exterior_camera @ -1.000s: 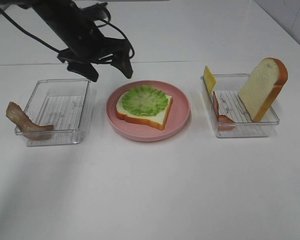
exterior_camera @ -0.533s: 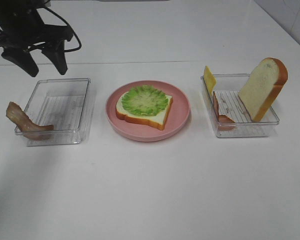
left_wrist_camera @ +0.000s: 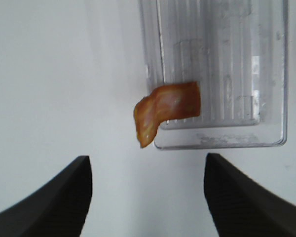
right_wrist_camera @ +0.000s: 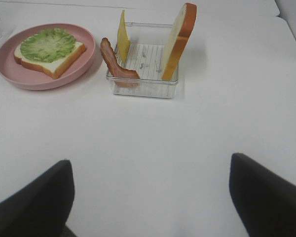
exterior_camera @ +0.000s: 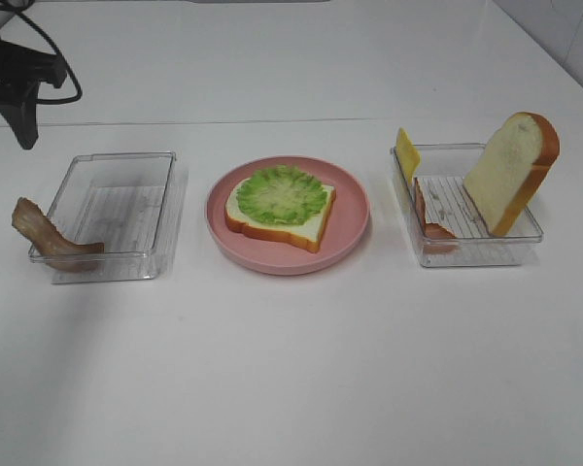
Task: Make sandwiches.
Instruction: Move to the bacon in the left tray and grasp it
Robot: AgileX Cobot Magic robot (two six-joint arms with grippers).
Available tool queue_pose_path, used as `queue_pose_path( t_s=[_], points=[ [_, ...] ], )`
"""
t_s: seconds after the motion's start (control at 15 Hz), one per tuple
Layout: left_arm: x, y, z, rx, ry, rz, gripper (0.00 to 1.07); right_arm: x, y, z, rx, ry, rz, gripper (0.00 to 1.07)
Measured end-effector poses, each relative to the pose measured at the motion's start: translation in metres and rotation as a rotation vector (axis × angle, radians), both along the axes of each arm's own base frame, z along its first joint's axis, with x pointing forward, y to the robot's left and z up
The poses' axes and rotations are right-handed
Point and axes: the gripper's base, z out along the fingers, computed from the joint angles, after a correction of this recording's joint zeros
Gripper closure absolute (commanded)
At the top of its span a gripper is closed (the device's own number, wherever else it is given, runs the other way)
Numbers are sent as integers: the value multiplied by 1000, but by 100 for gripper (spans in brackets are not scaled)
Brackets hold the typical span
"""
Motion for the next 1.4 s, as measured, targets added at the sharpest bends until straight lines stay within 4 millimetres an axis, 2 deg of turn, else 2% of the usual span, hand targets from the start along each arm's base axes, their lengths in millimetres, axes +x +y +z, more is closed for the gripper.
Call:
queue_pose_path(
  t_s=[0.2,0.4,0.73,0.87,1.13,1.4],
  points=[
    [-8,1,-8,-3,35,68,44,0,0,0,0,0,0,27],
    [-3,2,-22,14,69,81,44,0,0,0,0,0,0,27],
    [11,2,-74,69,192,104,44,0,0,0,0,0,0,27],
    [14,2,-87,72,209,102,44,0,0,0,0,0,0,27],
    [23,0,-98,57,153,93,55,0,0,0,0,0,0,27],
    [26,-2,-106,39,149,96,61,0,0,0,0,0,0,27]
  ],
)
